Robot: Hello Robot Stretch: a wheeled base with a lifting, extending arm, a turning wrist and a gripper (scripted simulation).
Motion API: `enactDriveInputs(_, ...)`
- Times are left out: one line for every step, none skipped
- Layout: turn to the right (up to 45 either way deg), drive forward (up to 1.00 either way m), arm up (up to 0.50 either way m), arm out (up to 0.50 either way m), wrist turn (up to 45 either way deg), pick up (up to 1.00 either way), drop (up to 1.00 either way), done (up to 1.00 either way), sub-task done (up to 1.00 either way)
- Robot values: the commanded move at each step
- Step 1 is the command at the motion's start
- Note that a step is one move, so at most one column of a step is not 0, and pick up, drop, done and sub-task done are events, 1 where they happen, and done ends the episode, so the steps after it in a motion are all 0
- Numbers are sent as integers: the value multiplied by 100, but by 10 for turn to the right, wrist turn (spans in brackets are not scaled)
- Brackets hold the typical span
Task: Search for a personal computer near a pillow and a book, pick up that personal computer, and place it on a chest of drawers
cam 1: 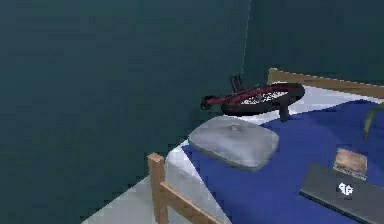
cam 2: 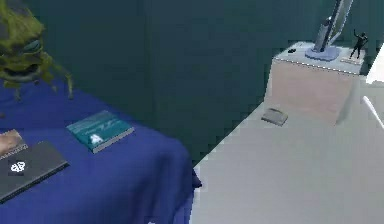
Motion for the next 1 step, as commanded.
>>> enactDriveInputs(450,0,0,0,0,0,0,0,0)
